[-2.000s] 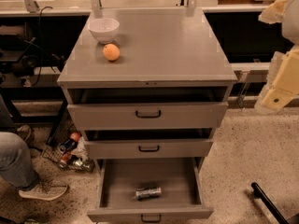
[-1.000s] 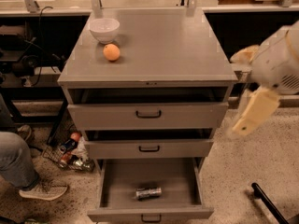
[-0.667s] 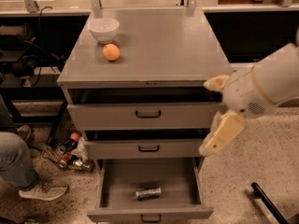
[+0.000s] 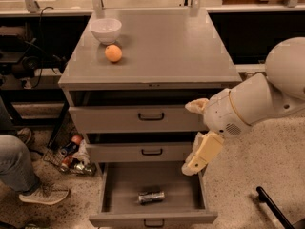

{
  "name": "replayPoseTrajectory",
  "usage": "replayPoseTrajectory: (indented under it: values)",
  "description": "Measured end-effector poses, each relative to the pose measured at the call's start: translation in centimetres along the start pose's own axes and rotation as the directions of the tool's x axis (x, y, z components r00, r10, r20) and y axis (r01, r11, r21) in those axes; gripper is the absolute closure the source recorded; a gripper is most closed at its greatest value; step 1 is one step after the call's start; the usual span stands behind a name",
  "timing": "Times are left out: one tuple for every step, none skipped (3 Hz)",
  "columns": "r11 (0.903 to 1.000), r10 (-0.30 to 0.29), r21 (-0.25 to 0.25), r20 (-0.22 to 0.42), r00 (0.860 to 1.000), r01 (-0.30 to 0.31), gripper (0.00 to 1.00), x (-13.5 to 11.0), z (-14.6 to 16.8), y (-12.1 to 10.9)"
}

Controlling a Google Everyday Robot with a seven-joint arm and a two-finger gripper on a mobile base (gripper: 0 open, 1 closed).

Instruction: Pick redbull can from bottom drawer and place on counter

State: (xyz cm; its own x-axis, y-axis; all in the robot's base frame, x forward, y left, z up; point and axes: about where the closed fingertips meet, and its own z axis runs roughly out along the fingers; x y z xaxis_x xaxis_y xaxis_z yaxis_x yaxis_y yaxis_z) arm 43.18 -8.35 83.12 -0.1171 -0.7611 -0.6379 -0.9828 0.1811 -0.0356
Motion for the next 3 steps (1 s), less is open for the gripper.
replayPoseTrajectory:
  values:
    - [0.9999, 0.012, -0.006, -0.022, 1.000, -0.013, 0.00, 0.3, 0.6, 0.5]
    - [0.9953, 0.089, -0.033, -0.058, 0.994, -0.091, 0.00, 5.1, 4.8, 1.3]
    - [0.9688, 0.209, -0.109, -0.120, 0.970, -0.222, 0.00, 13.1, 14.8, 3.5]
